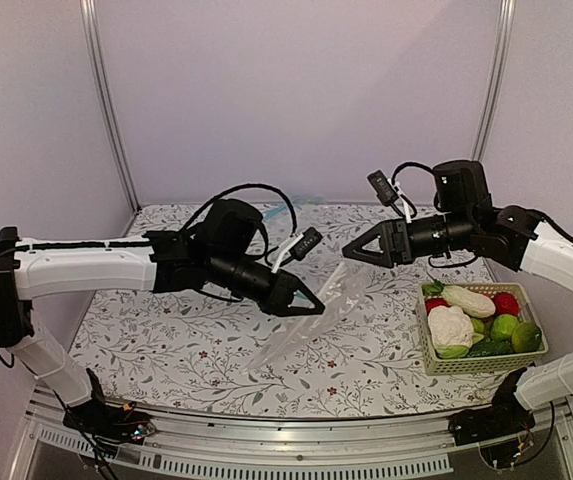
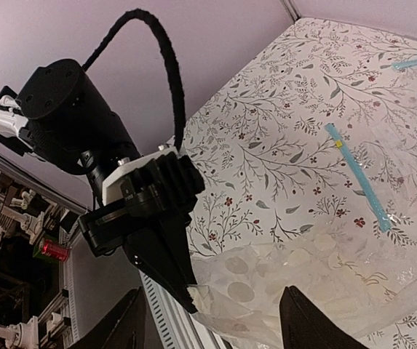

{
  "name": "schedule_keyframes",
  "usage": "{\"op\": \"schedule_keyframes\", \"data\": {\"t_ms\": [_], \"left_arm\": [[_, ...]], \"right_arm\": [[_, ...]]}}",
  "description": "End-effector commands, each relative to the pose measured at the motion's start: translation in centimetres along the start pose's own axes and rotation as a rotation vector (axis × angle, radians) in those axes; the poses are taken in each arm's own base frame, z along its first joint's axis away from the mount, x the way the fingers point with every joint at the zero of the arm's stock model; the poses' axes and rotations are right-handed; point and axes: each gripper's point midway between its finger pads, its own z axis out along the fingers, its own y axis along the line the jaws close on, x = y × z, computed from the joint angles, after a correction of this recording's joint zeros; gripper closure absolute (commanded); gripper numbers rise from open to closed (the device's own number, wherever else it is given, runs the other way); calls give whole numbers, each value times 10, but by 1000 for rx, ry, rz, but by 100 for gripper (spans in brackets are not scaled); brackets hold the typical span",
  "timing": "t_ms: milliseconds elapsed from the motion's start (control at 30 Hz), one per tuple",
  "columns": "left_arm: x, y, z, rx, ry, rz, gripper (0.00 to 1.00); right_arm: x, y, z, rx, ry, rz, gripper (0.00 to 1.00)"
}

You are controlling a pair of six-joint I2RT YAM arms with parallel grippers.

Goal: Place the food in the zip-top bag and seal the zipper
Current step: Pass from the left arm to the right

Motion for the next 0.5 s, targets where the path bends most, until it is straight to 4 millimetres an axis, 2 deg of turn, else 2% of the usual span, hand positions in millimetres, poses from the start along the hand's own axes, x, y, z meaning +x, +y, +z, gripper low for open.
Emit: {"op": "schedule_keyframes", "data": {"t_ms": [0,300,367,467], "left_arm": [[-8,-12,-2,84,-1,-3,100],[-12,-7,-7,91,-23,-27,100],[-13,-6,-8,93,-25,-32,100],[-16,-5,-9,93,-37,-38,100]], "right_arm": [[9,17,10,-75,70,-52,38],[26,22,23,-130,138,-29,51],[27,22,24,-133,142,-27,57],[26,22,24,-134,143,-28,71]]}}
